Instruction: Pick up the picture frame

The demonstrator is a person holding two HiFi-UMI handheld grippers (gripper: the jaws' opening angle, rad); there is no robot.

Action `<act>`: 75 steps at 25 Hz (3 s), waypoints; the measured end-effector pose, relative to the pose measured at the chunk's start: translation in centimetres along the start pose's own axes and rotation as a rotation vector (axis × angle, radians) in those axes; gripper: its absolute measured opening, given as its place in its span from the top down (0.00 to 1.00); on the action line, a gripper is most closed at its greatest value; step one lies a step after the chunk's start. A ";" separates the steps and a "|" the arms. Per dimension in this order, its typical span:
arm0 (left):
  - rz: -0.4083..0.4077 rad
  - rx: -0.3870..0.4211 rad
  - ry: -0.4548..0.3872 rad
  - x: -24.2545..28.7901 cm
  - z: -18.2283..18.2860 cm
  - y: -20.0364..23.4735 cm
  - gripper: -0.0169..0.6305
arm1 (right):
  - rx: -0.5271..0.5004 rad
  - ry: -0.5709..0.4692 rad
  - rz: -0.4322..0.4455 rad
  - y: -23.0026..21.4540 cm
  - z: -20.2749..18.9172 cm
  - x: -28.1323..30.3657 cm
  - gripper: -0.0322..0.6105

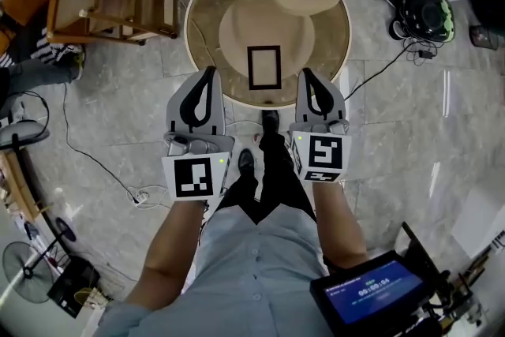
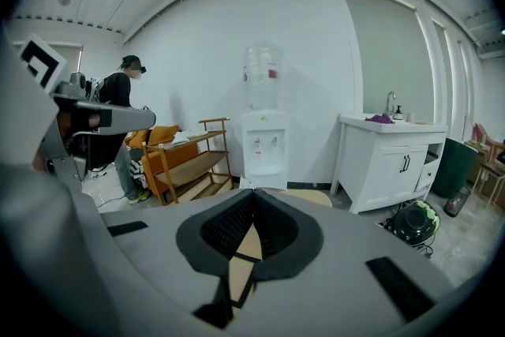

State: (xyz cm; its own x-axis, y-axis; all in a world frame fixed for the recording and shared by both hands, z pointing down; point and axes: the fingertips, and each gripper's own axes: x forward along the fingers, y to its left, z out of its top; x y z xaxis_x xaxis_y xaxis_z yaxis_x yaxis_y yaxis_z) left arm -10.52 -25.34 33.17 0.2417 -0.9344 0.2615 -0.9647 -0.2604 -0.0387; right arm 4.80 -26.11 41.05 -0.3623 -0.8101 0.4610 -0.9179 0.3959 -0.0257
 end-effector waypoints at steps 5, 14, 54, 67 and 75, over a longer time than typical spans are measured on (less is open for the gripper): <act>-0.001 -0.030 0.053 2.1 -3.6 0.0 0.96 | 0.003 0.075 0.012 -0.4 -4.1 2.8 0.93; -0.019 -0.055 0.118 5.5 -8.9 -0.9 0.96 | 0.009 0.171 0.048 -0.7 -10.2 5.9 0.93; -0.007 -0.135 0.279 11.4 -26.6 -0.1 0.96 | 0.073 0.362 0.134 0.8 -27.9 16.5 0.78; -0.003 -0.133 0.316 11.5 -29.9 1.0 0.96 | 0.074 0.403 0.124 1.1 -31.0 18.4 0.72; 0.008 -0.158 0.322 11.4 -30.3 0.7 0.96 | 0.176 0.392 0.126 0.9 -31.4 18.4 0.73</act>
State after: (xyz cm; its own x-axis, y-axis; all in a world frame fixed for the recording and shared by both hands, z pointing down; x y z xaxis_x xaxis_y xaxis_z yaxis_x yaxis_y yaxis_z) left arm -11.65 -28.83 65.38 0.2135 -0.8052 0.5532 -0.9767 -0.1894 0.1013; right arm 2.38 -27.03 77.34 -0.4156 -0.5217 0.7451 -0.8964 0.3738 -0.2382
